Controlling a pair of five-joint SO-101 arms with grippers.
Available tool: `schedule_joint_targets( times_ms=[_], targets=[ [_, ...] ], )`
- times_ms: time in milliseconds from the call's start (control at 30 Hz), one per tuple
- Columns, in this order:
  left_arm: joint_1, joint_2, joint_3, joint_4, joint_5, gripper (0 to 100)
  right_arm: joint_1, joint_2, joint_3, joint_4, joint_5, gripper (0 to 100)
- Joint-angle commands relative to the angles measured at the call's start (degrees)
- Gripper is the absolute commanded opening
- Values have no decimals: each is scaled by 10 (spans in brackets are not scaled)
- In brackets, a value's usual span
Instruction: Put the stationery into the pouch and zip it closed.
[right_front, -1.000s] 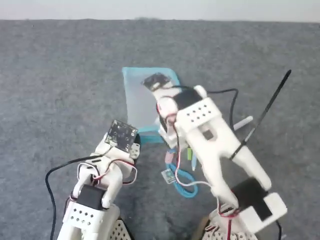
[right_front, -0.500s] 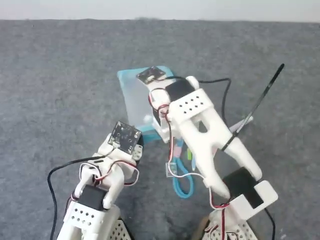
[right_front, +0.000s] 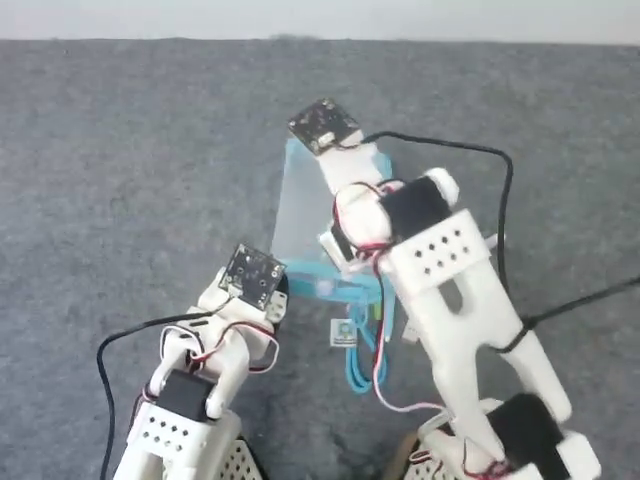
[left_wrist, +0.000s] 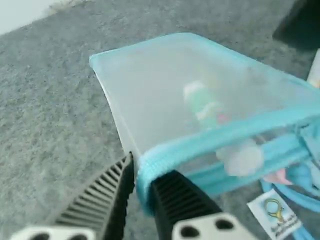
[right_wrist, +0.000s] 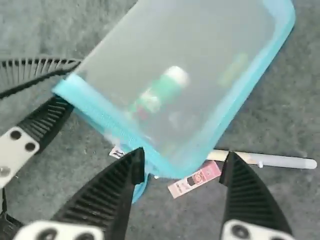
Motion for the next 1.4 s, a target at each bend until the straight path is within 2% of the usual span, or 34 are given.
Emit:
schedule_joint_targets(
  times_ms=[0, 233, 333, 433, 533, 800, 967, 1267, 1367],
  targets=[
    [-11, -7, -10, 0, 4, 13, 16, -44, 14, 0, 18, 249],
    [-159, -7, -29, -32, 76, 13, 193, -44, 151, -50, 17, 249],
    [-163, -7, -29, -33, 76, 13, 255, -44, 212, -98, 19, 249],
    [-149, -7, -29, -33, 76, 13, 284, -43, 256, -136, 18, 249],
    [-150, -7, -29, -33, 75, 13, 282, -19, 273, -159, 10, 249],
    [-151, -7, -27, -31, 75, 13, 271, 133, 203, -189, -134, 248],
    [-151, -7, -27, -33, 75, 13, 223, 150, 216, -165, -105, 248],
    [-149, -7, -27, -33, 75, 13, 160, 109, 296, -206, -100, 245],
    [-150, -7, -27, -33, 75, 13, 160, 131, 298, -208, -101, 180]
  ],
)
